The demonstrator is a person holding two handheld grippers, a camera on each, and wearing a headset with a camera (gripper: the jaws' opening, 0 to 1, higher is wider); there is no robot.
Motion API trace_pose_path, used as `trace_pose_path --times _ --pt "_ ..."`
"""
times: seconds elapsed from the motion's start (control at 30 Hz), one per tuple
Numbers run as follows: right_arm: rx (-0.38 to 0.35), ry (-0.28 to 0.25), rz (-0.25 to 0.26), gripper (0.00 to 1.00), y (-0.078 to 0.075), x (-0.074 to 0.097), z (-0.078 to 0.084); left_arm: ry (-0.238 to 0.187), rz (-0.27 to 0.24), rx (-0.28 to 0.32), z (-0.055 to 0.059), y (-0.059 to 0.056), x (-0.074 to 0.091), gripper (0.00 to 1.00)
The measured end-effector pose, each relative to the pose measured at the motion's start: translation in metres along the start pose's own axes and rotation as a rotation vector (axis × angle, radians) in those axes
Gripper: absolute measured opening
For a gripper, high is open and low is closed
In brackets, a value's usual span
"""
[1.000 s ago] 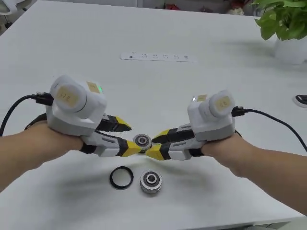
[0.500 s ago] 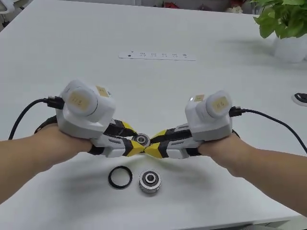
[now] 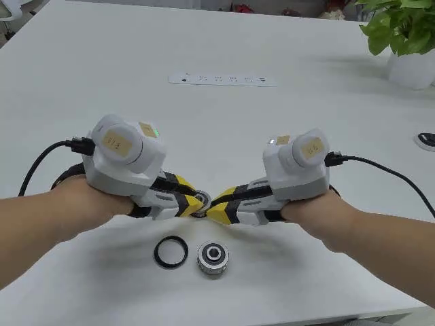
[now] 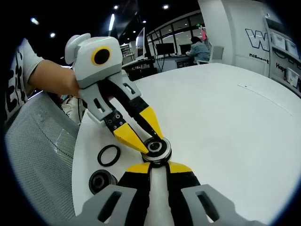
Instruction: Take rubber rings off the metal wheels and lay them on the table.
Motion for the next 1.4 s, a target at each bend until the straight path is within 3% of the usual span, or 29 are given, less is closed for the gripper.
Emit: trace_pose_path --times 0.3,0.43,0.6,0.73,1.03,1.4 --pt "-0.052 -0.009 0.007 0.02 -0.002 0.001 0.002 0.013 -0.011 -0.014 0.0 0.0 -0.001 0.14" --pt "-0.173 -0.046 0.015 0.0 -0.004 0.001 0.005 0.02 -0.025 -0.014 -0.001 -0.002 -0.001 0.13" --pt "-0.261 -0.082 0.029 0.0 -0.007 0.004 0.007 0.028 -0.045 -0.015 -0.001 -0.005 -0.001 0.13" --pt "-0.372 -0.159 0.021 0.0 -0.009 0.008 0.006 0.027 -0.043 -0.01 0.0 -0.004 -0.001 0.12" --pt "-0.345 -0.164 0.013 0.0 0.001 0.008 0.001 0.043 -0.05 -0.029 -0.002 -0.005 -0.002 0.12" --pt "-0.36 -0.161 0.0 0.0 0.002 0.01 -0.001 0.056 -0.055 -0.046 -0.004 -0.007 -0.002 0.12"
Point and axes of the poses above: the centre of the closed fingertips' face, and the gripper's own axes: x roughly backward along the fingers, y roughly to its left, z roughly out of its underside, the point moved 10 cm from there along x, roughly backward along the fingers, and after that the axes turned 2 degrees about -y, right-handed, at the moved point
